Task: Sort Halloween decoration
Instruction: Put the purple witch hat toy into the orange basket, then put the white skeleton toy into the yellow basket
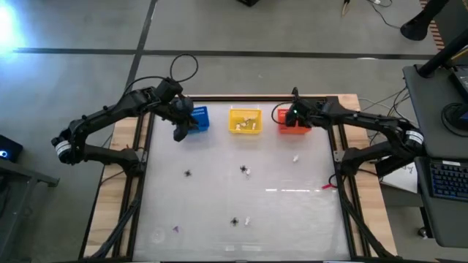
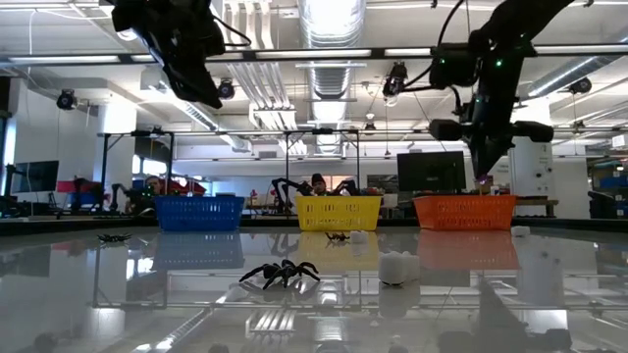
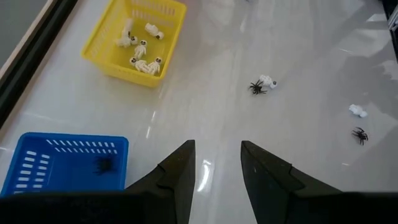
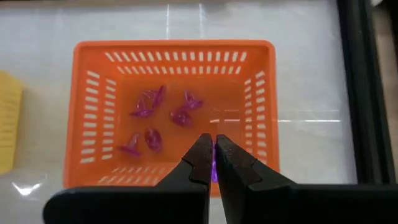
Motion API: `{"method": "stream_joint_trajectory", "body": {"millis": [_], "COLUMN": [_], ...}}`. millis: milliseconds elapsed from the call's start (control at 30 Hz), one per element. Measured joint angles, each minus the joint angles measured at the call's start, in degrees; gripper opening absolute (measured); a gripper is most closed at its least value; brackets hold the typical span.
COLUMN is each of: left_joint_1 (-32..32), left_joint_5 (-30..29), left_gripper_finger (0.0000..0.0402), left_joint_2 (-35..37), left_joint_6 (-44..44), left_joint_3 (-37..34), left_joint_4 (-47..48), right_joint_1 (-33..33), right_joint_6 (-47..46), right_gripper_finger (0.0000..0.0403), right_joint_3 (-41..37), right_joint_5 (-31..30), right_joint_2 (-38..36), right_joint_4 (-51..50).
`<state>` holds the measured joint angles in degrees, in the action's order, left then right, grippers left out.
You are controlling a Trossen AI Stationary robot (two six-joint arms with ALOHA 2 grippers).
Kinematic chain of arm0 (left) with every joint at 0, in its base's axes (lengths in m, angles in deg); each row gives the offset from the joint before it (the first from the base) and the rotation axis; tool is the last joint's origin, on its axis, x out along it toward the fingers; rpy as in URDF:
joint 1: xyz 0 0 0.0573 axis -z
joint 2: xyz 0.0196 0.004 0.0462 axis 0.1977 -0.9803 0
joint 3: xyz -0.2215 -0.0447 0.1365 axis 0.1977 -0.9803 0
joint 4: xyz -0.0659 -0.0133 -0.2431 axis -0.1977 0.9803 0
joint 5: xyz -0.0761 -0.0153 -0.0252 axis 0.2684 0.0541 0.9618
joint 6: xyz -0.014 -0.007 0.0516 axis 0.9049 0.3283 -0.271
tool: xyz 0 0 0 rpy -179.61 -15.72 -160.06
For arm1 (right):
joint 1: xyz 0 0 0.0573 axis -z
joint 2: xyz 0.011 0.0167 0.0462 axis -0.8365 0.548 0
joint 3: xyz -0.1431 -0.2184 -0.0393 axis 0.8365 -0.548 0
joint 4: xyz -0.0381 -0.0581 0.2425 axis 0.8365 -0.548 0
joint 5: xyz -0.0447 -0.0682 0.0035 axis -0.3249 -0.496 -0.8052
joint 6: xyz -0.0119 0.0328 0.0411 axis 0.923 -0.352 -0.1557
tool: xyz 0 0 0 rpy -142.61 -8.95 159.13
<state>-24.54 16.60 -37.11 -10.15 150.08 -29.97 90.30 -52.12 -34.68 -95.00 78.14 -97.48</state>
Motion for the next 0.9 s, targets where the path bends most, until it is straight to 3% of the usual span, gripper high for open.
{"method": "stream_joint_trajectory", "body": {"millis": [233,700,900], "left_joint_1": [0.01,0.01,0.02], "left_joint_5": [-0.04,-0.04,-0.01], "left_gripper_finger": [0.0111,0.0111,0.0111], "left_joint_2": [0.00,0.00,0.00], "left_joint_6": [3.52,4.43,4.43], "left_joint_3": [0.00,0.00,0.00], "left_joint_4": [0.16,1.29,2.78], "right_joint_1": [1.78,1.74,1.58], "right_joint_6": [4.77,9.69,15.10], "right_gripper_finger": [0.0012,0.0081,0.0082], "right_joint_3": [0.25,4.74,10.03], "right_joint_5": [0.93,1.00,8.30], "right_joint_2": [4.72,7.97,7.05], "right_joint_4": [2.20,1.82,1.51]}}
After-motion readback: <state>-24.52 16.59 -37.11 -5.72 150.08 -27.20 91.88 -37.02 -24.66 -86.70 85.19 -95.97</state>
